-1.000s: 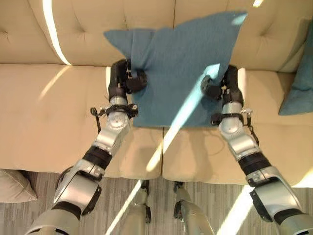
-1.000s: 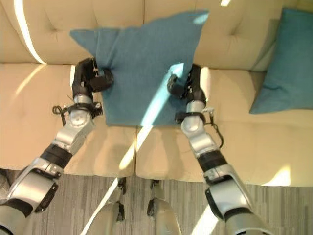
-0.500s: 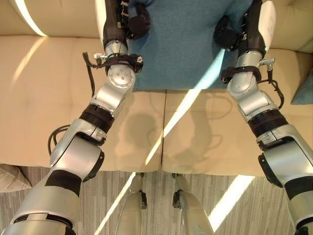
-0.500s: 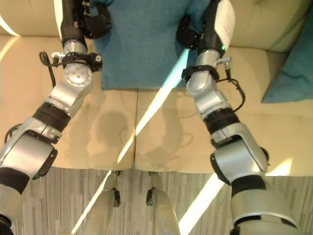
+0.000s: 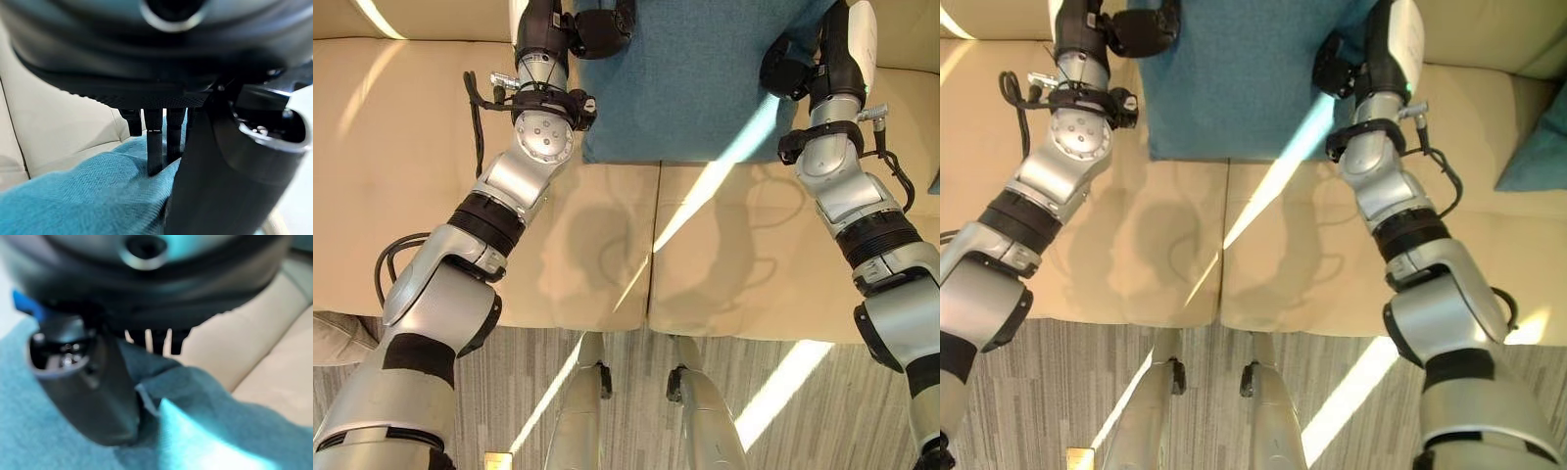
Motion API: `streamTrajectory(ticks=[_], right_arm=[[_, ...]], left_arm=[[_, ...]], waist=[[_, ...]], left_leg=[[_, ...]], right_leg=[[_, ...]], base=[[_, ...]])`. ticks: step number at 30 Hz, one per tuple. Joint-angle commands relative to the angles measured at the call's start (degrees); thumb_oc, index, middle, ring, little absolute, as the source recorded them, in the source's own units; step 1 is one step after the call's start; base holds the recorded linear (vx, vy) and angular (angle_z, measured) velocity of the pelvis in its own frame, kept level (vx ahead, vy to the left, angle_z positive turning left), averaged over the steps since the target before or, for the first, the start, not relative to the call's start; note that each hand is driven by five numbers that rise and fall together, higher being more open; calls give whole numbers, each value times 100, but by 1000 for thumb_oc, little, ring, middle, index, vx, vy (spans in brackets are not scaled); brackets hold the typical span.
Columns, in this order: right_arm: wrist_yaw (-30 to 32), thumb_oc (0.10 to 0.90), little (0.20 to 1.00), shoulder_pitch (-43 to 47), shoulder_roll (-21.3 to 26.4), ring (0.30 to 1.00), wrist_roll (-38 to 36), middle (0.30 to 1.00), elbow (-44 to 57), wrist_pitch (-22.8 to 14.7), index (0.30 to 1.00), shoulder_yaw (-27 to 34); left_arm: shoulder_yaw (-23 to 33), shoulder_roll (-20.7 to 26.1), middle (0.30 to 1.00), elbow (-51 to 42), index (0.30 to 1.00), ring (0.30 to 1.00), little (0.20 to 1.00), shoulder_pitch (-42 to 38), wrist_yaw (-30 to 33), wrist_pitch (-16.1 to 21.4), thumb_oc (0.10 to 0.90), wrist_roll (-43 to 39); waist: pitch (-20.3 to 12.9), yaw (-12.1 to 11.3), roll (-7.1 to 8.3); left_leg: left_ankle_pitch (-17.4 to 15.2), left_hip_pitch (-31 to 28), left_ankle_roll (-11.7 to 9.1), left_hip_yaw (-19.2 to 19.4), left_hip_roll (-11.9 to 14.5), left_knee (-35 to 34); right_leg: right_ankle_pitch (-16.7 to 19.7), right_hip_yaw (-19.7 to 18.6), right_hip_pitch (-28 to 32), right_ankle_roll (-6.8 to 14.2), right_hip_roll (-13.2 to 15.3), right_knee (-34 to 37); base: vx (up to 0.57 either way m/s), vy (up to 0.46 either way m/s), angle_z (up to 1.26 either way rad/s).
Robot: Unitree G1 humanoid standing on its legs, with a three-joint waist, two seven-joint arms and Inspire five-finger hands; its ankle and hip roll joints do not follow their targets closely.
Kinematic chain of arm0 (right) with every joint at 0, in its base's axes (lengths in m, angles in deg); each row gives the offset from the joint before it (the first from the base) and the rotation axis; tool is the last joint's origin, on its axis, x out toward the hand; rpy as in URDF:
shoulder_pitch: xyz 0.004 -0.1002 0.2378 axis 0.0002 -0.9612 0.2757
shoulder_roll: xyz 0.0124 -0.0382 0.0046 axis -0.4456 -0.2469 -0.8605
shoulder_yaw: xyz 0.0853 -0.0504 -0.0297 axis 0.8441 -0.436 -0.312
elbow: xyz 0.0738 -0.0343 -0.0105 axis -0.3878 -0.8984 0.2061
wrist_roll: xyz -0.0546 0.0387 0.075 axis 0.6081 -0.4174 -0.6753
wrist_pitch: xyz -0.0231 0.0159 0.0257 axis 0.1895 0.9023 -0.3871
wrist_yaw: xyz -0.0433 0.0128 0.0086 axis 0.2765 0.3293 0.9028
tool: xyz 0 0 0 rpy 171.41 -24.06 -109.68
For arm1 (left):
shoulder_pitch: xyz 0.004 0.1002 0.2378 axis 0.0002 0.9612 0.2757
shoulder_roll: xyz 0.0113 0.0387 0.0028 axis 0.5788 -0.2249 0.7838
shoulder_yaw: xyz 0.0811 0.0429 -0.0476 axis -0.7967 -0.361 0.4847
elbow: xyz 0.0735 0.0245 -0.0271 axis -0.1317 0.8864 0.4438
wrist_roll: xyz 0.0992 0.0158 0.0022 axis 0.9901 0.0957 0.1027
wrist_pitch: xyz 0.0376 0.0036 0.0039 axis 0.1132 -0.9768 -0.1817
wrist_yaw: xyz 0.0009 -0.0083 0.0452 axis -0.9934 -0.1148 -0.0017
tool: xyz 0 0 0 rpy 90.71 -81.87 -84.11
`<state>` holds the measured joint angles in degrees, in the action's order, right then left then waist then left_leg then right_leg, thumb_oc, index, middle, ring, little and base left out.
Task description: Pick up all the scattered cushions and arrange them neatly on the sofa.
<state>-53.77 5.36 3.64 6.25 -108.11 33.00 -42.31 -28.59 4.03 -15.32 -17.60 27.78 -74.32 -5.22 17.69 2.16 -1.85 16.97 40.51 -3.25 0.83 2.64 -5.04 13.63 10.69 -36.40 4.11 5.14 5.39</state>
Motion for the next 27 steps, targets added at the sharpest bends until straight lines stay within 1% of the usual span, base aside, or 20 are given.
streamTrajectory(ticks=[1, 2, 3, 4, 5, 6, 7, 8, 9, 11, 12, 13, 15, 17, 19, 20, 22, 23, 24, 27], right_arm=[[101, 800, 900, -842, 183, 900, 515, 900, 750, -622, 900, 408], [100, 800, 900, -875, 184, 900, 522, 900, 774, -613, 900, 423], [45, 800, 900, -1705, 384, 900, 657, 900, 1206, -611, 900, 970], [10, 800, 900, -2095, 455, 900, 713, 900, 1331, -630, 900, 1227], [8, 800, 900, -2141, 454, 900, 721, 900, 1362, -620, 900, 1248], [-40, 800, 900, -2632, 478, 900, 755, 900, 1534, -643, 900, 1565], [-170, 800, 900, -3659, 439, 900, 841, 900, 1669, -647, 900, 2176], [-173, 800, 900, -3691, 436, 900, 846, 900, 1692, -640, 900, 2192], [-244, 800, 900, -4114, 420, 900, 894, 900, 1771, -640, 900, 2447], [-461, 800, 900, -5241, 241, 900, 1048, 900, 1836, -608, 900, 3068], [-505, 800, 900, -5588, 175, 900, 1107, 900, 1792, -586, 900, 3253], [-644, 800, 900, -6038, 45, 900, 1140, 900, 1764, -559, 900, 3459], [-799, 800, 900, -6452, -159, 900, 1197, 900, 1693, -501, 900, 3559], [-1016, 800, 900, -6774, -553, 900, 1019, 900, 1504, -505, 900, 3644], [-1264, 800, 900, -7003, -990, 900, 956, 900, 1153, -508, 900, 3482], [-1314, 800, 900, -7064, -1119, 900, 975, 900, 1058, -506, 900, 3410], [-1498, 800, 900, -7251, -1483, 900, 1086, 900, 648, -490, 900, 3081], [-1497, 800, 900, -7249, -1483, 900, 1086, 900, 644, -493, 900, 3079], [-1539, 800, 900, -7259, -1565, 900, 1183, 900, 235, -470, 900, 2881], [-1582, 800, 900, -7230, -1619, 900, 1275, 900, -153, -452, 900, 2712]], left_arm=[[559, 1, 900, -502, 900, 900, 900, 725, -118, 762, 800, 248], [558, -1, 900, -519, 900, 900, 900, 748, -118, 754, 800, 251], [1023, 104, 900, -955, 900, 900, 900, 1529, -208, 773, 800, 223], [1241, 134, 900, -1083, 900, 900, 900, 1876, -283, 779, 800, 220], [1238, 130, 900, -1106, 900, 900, 900, 1905, -283, 770, 800, 224], [1495, 162, 900, -1285, 900, 900, 900, 2341, -324, 755, 800, 257], [1996, 146, 900, -1475, 900, 900, 900, 3309, -531, 733, 800, 176], [1995, 146, 900, -1495, 900, 900, 900, 3330, -531, 726, 800, 180], [2219, 118, 900, -1589, 900, 900, 900, 3777, -647, 711, 800, 174], [2840, 34, 900, -1764, 900, 900, 900, 5110, -928, 615, 800, 203], [3061, -8, 900, -1748, 900, 900, 900, 5529, -1009, 587, 800, 247], [3301, -79, 900, -1755, 900, 900, 900, 6194, -1185, 492, 800, 331], [3483, -291, 900, -1616, 900, 900, 900, 6829, -1404, 404, 800, 325], [3441, -486, 900, -1028, 900, 900, 900, 7464, -1704, 167, 800, 570], [3276, -824, 900, -116, 900, 900, 900, 7948, -1962, -99, 800, 1032], [3265, -960, 900, 156, 900, 900, 900, 8014, -2025, -156, 800, 1081], [3177, -1345, 900, 1346, 900, 900, 900, 8056, -2067, -326, 800, 1324], [3177, -1346, 900, 1356, 900, 900, 900, 8052, -2067, -319, 800, 1324], [3120, -1449, 900, 1969, 900, 900, 900, 8022, -2065, -342, 800, 1520], [3057, -1503, 900, 2388, 900, 900, 900, 7974, -2097, -374, 800, 1670]], waist=[[-1180, -20, 265], [-1189, -24, 268], [-1247, -8, 294], [-1271, -4, 302], [-1280, -10, 305], [-1316, 7, 327], [-1383, 27, 357], [-1392, 29, 365], [-1416, 39, 393], [-1524, 38, 444], [-1542, 30, 440], [-1578, 9, 445], [-1586, -8, 439], [-1564, -30, 402], [-1593, -51, 397], [-1587, -65, 403], [-1601, -106, 448], [-1589, -110, 447], [-1600, -146, 466], [-1574, -196, 492]], left_leg=[[-1182, -887, -381, 130, -57, 4], [-1184, -894, -381, 129, -57, 4], [-1254, -1077, -379, 148, -45, 4], [-1285, -1160, -373, 152, -44, 4], [-1289, -1172, -373, 151, -44, 4], [-1291, -1243, -366, 155, -52, 4], [-1403, -1499, -364, 177, -16, 4], [-1373, -1486, -357, 176, -29, 4], [-1416, -1609, -358, 190, -9, 4], [-1529, -2004, -331, 231, 32, 4], [-1586, -2148, -320, 249, 59, 4], [-1633, -2406, -285, 270, 64, 4], [-1657, -2652, -235, 301, 60, 4], [-1761, -3076, -154, 356, 45, 4], [-1862, -3504, -65, 412, -13, 4], [-1902, -3641, -42, 435, -25, 4], [-2046, -4045, 45, 479, -65, 4], [-2050, -4061, 45, 484, -64, 4], [-2101, -4203, 82, 479, -86, 4], [-2118, -4263, 114, 458, -110, 4]], right_leg=[[-759, 189, 345, 596, 224, -39], [-761, 190, 352, 596, 223, -39], [-816, 232, 558, 586, 232, -39], [-837, 251, 655, 586, 239, -39], [-840, 252, 667, 586, 239, -39], [-830, 267, 739, 586, 250, -39], [-900, 302, 1020, 586, 255, -39], [-877, 304, 1010, 587, 268, -39], [-908, 305, 1144, 586, 272, -39], [-995, 322, 1561, 581, 290, -39], [-1041, 333, 1696, 584, 297, -39], [-1093, 360, 1948, 577, 297, -39], [-1119, 359, 2180, 568, 311, -39], [-1168, 328, 2560, 546, 296, -39], [-1196, 269, 2957, 535, 304, -39], [-1231, 252, 3091, 531, 303, -39], [-1312, 172, 3447, 513, 293, -39], [-1314, 167, 3460, 513, 292, -39], [-1325, 113, 3560, 515, 294, -39], [-1303, 90, 3619, 529, 302, -39]], base=[[0, 0, 0], [39, -10, 3], [44, -6, 4], [44, -6, 4], [0, 0, 0], [84, -6, 0], [69, -2, 3], [87, -12, 6], [66, -10, 6], [152, -7, -3], [175, 14, -6], [147, 24, -4], [89, 50, -15], [68, 81, -11], [41, 109, -5], [35, 122, -8], [28, 105, -12], [29, 102, -18], [19, 60, -16], [-12, 70, -11]])
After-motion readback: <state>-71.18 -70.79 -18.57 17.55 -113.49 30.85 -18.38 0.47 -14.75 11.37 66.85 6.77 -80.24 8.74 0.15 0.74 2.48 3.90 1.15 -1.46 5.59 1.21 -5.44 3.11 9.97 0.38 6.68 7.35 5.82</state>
